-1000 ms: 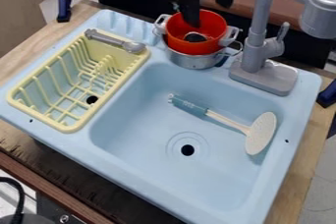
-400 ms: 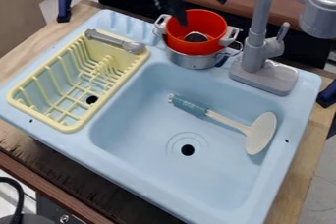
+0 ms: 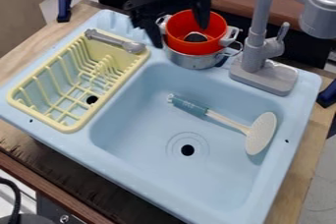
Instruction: Move the red basket and put it in the silver pot
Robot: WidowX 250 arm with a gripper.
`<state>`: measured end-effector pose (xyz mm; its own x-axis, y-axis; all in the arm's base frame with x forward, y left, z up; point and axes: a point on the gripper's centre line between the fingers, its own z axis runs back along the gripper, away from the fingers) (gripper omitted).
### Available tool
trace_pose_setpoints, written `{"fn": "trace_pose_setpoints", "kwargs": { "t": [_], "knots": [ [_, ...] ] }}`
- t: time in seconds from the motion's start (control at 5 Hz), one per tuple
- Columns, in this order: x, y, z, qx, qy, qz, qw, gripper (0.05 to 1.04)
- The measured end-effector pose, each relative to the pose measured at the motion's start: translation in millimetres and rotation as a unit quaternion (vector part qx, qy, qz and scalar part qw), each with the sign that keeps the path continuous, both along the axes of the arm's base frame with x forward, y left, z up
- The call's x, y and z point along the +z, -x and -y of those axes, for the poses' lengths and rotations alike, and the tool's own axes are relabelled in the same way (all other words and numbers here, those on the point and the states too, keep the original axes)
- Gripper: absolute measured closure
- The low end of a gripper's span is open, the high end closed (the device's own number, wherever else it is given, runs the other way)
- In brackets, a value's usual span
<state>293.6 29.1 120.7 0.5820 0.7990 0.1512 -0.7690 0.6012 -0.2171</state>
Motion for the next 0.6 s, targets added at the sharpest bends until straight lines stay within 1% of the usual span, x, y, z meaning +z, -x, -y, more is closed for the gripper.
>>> {"fn": "trace_pose_setpoints", "kwargs": {
  "t": [0.2,0.4,0.6],
  "knots": [
    [0.7,10,-10,-0.038,0.002,0.005,0.9993,0.084],
    [1.1,17,-19,-0.083,-0.003,0.012,0.9965,0.084],
    [2.7,23,-30,-0.106,-0.008,0.018,0.9941,0.084]
  ]
}}
